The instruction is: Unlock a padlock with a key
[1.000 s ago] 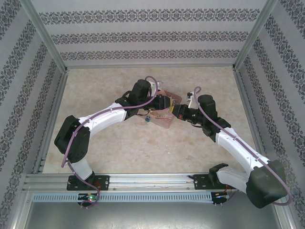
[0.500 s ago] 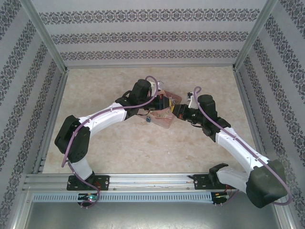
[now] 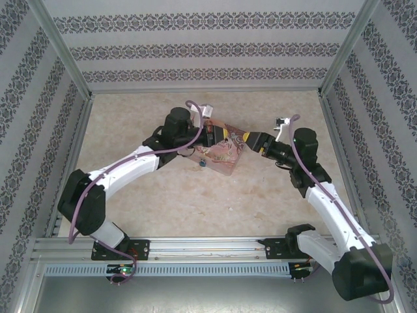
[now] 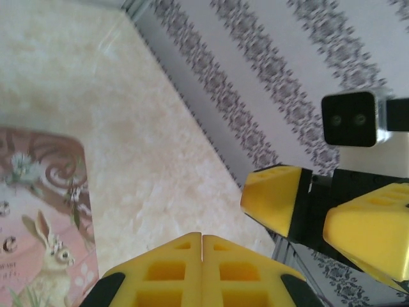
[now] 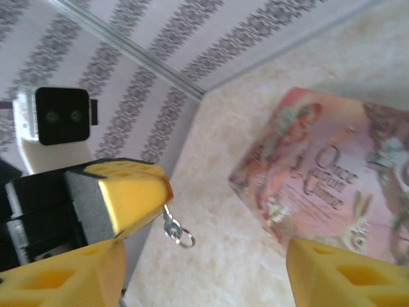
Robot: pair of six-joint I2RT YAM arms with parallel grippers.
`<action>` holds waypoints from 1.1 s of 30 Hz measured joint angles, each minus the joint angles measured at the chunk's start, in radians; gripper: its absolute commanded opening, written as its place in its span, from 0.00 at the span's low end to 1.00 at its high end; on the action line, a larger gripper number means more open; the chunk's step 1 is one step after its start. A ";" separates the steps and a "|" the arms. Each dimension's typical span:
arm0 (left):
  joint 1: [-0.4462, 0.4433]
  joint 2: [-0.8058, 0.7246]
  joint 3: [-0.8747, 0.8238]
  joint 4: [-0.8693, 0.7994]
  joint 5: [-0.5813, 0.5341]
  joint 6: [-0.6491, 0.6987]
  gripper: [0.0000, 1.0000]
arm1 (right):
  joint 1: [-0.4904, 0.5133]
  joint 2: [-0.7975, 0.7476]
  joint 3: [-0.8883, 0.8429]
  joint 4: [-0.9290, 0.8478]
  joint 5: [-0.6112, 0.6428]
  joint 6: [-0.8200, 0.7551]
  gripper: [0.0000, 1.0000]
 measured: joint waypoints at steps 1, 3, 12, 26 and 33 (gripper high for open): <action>0.008 -0.015 -0.011 0.024 0.009 0.005 0.00 | 0.000 -0.006 -0.008 0.034 -0.021 0.014 0.73; 0.024 -0.045 -0.033 0.077 0.027 0.015 0.00 | 0.000 -0.008 -0.020 0.110 -0.069 0.051 0.72; 0.035 -0.092 -0.040 0.178 0.111 0.051 0.00 | 0.075 0.101 0.009 0.315 -0.204 0.142 0.61; 0.035 -0.092 -0.042 0.217 0.144 0.051 0.00 | 0.145 0.205 0.084 0.369 -0.232 0.142 0.45; 0.035 -0.095 -0.056 0.230 0.144 0.051 0.00 | 0.147 0.212 0.084 0.378 -0.234 0.142 0.36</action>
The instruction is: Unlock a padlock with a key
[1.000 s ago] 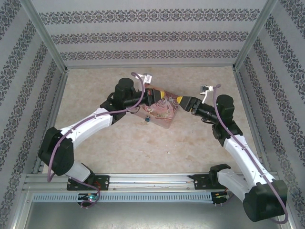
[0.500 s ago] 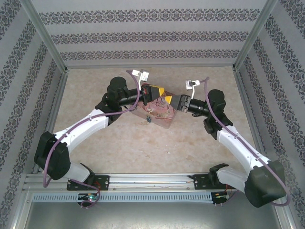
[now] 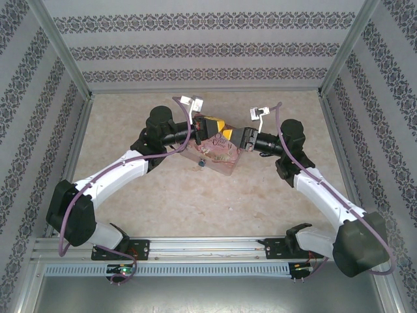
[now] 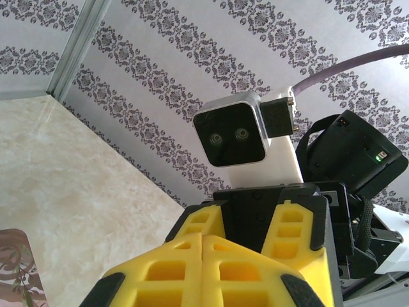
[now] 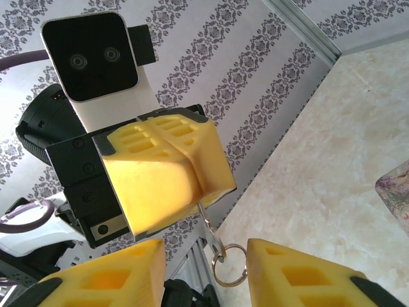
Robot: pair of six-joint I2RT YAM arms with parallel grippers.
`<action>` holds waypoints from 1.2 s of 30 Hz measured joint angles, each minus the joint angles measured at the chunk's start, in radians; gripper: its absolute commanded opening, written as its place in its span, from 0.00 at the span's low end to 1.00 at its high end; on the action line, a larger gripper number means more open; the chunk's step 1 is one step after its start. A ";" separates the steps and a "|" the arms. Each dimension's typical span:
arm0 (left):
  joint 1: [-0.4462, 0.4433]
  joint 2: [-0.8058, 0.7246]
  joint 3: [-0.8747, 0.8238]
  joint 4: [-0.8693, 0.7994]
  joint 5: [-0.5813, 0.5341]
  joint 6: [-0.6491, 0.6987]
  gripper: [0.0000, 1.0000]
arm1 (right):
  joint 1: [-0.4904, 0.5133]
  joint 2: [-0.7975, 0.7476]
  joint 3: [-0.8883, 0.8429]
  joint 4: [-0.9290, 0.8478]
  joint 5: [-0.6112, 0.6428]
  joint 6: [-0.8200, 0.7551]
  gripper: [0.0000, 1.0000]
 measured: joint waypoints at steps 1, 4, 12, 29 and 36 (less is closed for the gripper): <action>0.000 0.000 0.000 0.003 0.000 0.000 0.00 | 0.002 0.002 0.000 0.000 0.000 0.000 0.35; 0.000 -0.001 0.000 0.006 0.000 0.000 0.00 | 0.006 0.007 0.000 0.000 0.000 0.000 0.32; 0.000 -0.001 0.000 0.006 0.000 0.000 0.00 | 0.006 0.015 0.000 0.000 0.000 -0.001 0.13; 0.031 -0.078 -0.085 0.035 -0.047 0.008 0.40 | -0.016 -0.048 0.000 -0.136 0.051 -0.107 0.00; 0.084 -0.208 -0.175 -0.010 -0.123 0.043 0.49 | -0.016 -0.067 0.002 -0.386 0.149 -0.299 0.00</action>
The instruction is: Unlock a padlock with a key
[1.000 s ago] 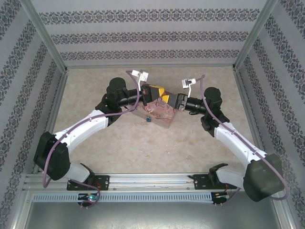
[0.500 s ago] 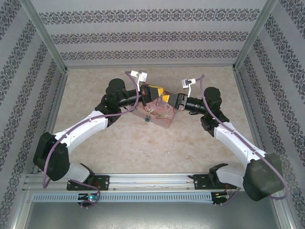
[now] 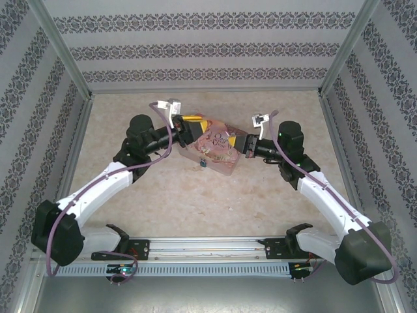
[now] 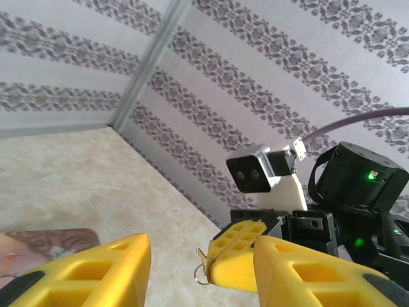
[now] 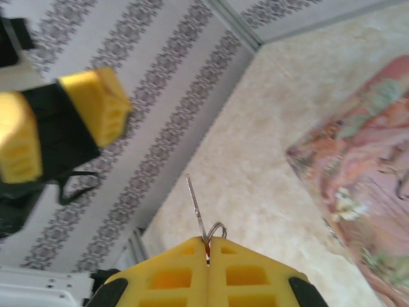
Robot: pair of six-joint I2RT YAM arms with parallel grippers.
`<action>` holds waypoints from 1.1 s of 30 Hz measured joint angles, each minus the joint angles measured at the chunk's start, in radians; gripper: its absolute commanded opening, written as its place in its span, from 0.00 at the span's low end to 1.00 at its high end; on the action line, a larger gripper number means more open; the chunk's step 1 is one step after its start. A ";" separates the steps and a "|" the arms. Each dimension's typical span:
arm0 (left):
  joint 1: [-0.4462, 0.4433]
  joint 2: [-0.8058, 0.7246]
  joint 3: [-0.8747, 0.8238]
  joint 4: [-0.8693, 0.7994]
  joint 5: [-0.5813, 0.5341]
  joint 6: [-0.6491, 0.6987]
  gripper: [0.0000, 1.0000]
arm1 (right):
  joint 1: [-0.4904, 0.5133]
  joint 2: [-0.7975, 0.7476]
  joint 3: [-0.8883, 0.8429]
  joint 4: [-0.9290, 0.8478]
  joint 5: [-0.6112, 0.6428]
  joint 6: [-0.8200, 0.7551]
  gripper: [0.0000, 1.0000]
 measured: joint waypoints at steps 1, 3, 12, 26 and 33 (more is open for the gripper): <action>0.000 -0.024 -0.019 -0.018 -0.019 0.015 0.51 | 0.000 0.000 0.001 -0.031 0.013 -0.024 0.00; 0.000 -0.068 -0.059 -0.051 -0.058 0.040 0.55 | 0.003 0.001 0.002 -0.084 0.041 -0.069 0.00; 0.000 -0.187 -0.300 -0.173 -0.227 0.114 0.63 | 0.034 0.066 0.003 -0.163 0.109 -0.193 0.00; 0.000 -0.042 -0.485 -0.085 -0.292 0.080 0.65 | 0.053 0.298 0.001 0.030 0.097 -0.197 0.00; 0.001 0.105 -0.485 0.046 -0.258 0.048 0.65 | 0.053 0.405 0.002 0.134 0.072 -0.151 0.00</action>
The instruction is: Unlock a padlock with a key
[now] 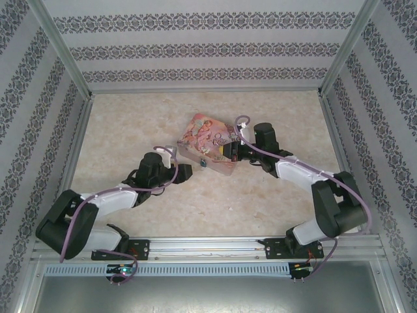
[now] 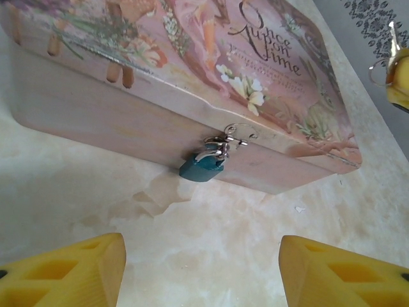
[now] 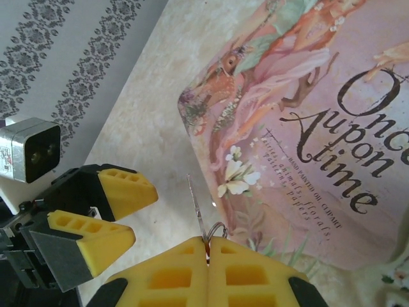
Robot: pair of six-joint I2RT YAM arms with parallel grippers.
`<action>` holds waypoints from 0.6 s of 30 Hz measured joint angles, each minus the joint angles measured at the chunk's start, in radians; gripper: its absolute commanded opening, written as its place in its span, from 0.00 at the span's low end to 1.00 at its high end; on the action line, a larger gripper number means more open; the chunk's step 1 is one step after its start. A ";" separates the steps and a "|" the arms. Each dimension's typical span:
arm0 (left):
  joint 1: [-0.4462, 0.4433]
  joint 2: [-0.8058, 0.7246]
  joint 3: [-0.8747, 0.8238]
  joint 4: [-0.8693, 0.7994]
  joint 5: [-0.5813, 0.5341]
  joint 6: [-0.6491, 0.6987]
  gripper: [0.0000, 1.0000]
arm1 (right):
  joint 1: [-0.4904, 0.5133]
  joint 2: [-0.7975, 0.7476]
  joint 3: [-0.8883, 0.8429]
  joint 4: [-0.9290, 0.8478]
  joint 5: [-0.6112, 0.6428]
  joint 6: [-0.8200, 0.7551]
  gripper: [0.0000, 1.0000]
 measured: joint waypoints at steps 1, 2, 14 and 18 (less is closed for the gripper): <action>0.001 0.019 0.000 0.016 0.004 -0.003 0.65 | 0.000 0.020 0.000 0.011 -0.003 0.009 0.00; 0.001 0.042 0.000 0.033 0.010 -0.006 0.65 | 0.000 0.039 0.000 0.019 -0.003 0.015 0.00; 0.003 0.248 0.043 0.215 0.065 -0.051 0.64 | 0.000 0.133 0.017 0.047 -0.024 0.045 0.00; 0.003 0.299 0.055 0.261 0.079 -0.064 0.62 | 0.000 0.140 0.019 0.054 -0.032 0.045 0.00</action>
